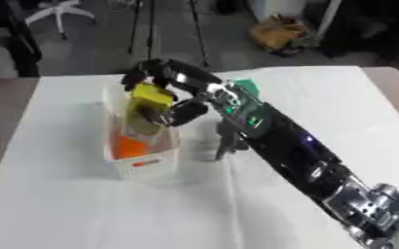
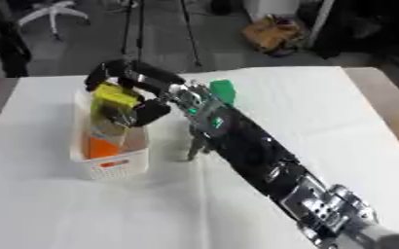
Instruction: Pick up objects on the table and place them in the box.
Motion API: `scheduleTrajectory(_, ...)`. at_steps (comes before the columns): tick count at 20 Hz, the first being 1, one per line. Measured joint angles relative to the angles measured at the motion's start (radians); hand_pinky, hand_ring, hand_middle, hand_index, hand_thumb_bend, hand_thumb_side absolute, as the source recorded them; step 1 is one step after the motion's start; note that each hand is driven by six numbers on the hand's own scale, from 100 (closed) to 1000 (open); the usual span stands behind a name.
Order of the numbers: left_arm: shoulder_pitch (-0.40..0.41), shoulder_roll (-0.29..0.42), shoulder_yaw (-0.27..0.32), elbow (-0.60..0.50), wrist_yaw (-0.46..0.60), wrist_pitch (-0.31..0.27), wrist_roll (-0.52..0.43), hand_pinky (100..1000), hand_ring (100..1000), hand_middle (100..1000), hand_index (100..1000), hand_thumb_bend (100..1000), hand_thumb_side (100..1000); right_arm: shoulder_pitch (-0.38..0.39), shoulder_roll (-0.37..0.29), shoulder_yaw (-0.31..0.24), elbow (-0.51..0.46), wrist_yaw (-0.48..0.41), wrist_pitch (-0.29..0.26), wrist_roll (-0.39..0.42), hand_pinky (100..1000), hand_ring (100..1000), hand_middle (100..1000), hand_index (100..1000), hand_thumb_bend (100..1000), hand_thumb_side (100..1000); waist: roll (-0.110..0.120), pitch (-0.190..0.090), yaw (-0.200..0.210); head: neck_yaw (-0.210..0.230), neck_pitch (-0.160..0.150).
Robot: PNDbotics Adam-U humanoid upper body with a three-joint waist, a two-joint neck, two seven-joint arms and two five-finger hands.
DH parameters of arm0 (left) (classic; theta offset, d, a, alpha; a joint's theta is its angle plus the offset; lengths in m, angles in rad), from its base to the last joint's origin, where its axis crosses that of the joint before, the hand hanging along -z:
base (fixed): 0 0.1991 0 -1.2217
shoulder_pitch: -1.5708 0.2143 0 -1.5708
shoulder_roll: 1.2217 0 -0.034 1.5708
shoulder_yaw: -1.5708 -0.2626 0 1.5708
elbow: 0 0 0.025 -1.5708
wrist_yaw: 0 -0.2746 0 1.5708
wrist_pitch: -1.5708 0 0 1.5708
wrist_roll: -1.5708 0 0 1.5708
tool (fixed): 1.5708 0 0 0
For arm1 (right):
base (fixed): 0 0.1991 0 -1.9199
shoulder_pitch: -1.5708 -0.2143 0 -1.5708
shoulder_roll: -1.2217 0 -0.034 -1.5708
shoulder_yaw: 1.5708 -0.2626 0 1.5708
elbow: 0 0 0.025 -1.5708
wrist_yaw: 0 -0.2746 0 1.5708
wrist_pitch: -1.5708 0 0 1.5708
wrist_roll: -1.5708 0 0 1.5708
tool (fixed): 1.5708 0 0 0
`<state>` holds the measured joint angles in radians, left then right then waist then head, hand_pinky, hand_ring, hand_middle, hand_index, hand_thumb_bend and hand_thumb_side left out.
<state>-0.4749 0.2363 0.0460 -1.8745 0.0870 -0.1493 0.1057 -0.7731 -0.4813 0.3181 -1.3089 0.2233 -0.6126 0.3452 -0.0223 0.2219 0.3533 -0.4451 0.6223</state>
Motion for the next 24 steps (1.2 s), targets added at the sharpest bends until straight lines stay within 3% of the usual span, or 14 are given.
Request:
scheduleTrajectory(1, 0.000, 0.000, 0.000, 0.000, 0.000, 0.000, 0.000, 456, 737, 841, 876, 395, 1000, 0.000, 0.000, 0.002, -0.006, 0.008, -0.015, 0.014, 657, 658, 942, 828, 100, 512, 0.000, 0.000, -0.001, 0.000, 0.000)
scheduleTrajectory(2, 0.000, 0.000, 0.000, 0.000, 0.000, 0.000, 0.000, 456, 737, 841, 876, 395, 1000, 0.001, 0.000, 0.002, -0.007, 0.015, -0.030, 0.028, 657, 658, 942, 828, 100, 512, 0.000, 0.000, -0.002, 0.000, 0.000)
scheduleTrajectory(3, 0.000, 0.000, 0.000, 0.000, 0.000, 0.000, 0.000, 456, 738, 841, 876, 395, 1000, 0.002, 0.000, -0.001, -0.007, 0.017, -0.045, 0.042, 749, 709, 953, 837, 100, 532, 0.000, 0.000, -0.002, 0.000, 0.000)
scheduleTrajectory(6, 0.000, 0.000, 0.000, 0.000, 0.000, 0.000, 0.000, 456, 738, 841, 876, 395, 1000, 0.007, 0.000, -0.018, -0.005, 0.018, -0.079, 0.078, 751, 703, 954, 838, 100, 534, 0.000, 0.000, -0.008, 0.000, 0.000)
scheduleTrajectory(10, 0.000, 0.000, 0.000, 0.000, 0.000, 0.000, 0.000, 456, 738, 841, 875, 396, 1000, 0.008, 0.000, -0.034, 0.007, 0.010, -0.072, 0.087, 740, 691, 955, 844, 100, 530, 0.000, 0.000, -0.008, 0.000, -0.002)
scheduleTrajectory(11, 0.000, 0.000, 0.000, 0.000, 0.000, 0.000, 0.000, 456, 738, 841, 876, 396, 1000, 0.008, 0.000, -0.035, 0.012, 0.008, -0.069, 0.089, 732, 684, 955, 846, 100, 515, 0.000, 0.000, -0.008, 0.000, -0.004)
scheduleTrajectory(12, 0.000, 0.000, 0.000, 0.000, 0.000, 0.000, 0.000, 456, 738, 841, 875, 396, 1000, 0.007, 0.000, -0.035, 0.016, 0.006, -0.067, 0.092, 674, 641, 953, 852, 100, 416, 0.000, 0.000, -0.007, 0.000, -0.006)
scheduleTrajectory(15, 0.000, 0.000, -0.001, 0.000, 0.000, 0.000, 0.000, 457, 738, 841, 875, 397, 1000, -0.025, -0.003, -0.044, 0.037, 0.008, -0.066, 0.093, 672, 641, 954, 858, 100, 349, 0.000, 0.000, 0.006, -0.005, -0.008)
scheduleTrajectory(16, 0.000, 0.000, -0.002, 0.000, 0.000, 0.000, -0.002, 457, 739, 841, 875, 397, 1000, -0.039, -0.005, -0.049, 0.046, 0.014, -0.069, 0.090, 678, 654, 956, 864, 114, 283, 0.000, 0.000, 0.010, -0.008, -0.008)
scheduleTrajectory(21, 0.000, 0.000, -0.011, 0.000, 0.000, 0.000, -0.009, 458, 738, 841, 875, 396, 1000, -0.095, -0.015, -0.087, 0.090, 0.071, -0.105, 0.054, 682, 660, 956, 864, 132, 268, -0.003, -0.008, 0.023, -0.018, -0.012)
scheduleTrajectory(22, 0.000, 0.000, -0.012, 0.000, 0.000, 0.000, -0.009, 459, 738, 841, 874, 397, 1000, -0.098, -0.016, -0.090, 0.096, 0.083, -0.112, 0.044, 693, 677, 958, 869, 192, 228, -0.004, -0.011, 0.024, -0.019, -0.013)
scheduleTrajectory(24, -0.002, 0.000, -0.012, 0.000, 0.000, 0.000, -0.009, 460, 738, 841, 874, 398, 1000, -0.107, -0.018, -0.099, 0.100, 0.106, -0.123, 0.022, 702, 686, 959, 874, 205, 226, -0.005, -0.012, 0.031, -0.022, -0.017)
